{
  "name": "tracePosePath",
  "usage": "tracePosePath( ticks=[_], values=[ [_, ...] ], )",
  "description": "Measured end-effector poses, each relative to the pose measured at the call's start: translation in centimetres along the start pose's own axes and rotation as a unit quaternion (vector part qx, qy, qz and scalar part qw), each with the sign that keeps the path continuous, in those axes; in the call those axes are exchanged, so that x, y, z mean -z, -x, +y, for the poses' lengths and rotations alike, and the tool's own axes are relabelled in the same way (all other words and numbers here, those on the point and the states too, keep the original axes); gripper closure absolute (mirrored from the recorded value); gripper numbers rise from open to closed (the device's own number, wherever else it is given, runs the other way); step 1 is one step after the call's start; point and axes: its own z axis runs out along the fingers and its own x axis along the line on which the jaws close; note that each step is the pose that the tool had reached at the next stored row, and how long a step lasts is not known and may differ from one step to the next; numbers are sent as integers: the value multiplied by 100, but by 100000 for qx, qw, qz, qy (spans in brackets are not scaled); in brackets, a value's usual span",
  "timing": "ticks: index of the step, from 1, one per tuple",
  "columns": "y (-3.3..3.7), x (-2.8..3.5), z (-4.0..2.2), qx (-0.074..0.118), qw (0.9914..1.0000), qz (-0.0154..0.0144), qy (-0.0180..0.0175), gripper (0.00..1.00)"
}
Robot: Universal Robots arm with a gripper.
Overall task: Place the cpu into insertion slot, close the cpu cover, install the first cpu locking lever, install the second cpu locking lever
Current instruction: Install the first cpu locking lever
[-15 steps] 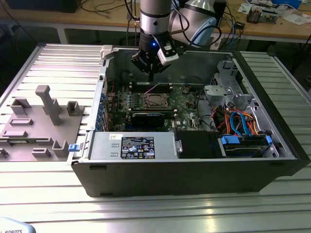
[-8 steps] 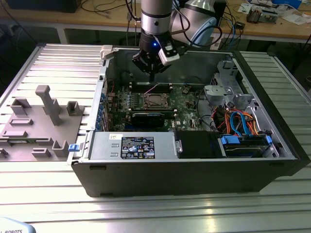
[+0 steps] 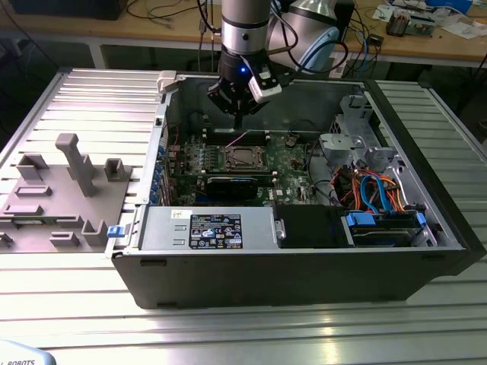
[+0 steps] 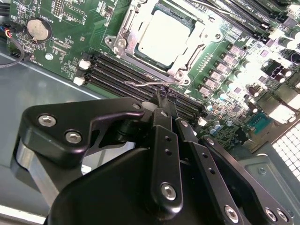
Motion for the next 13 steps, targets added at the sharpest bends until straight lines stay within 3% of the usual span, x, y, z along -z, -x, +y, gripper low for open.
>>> tracePosePath(
  ticks=[13],
  values=[
    [0, -44, -2, -1, 100000, 3, -2, 89]
  ],
)
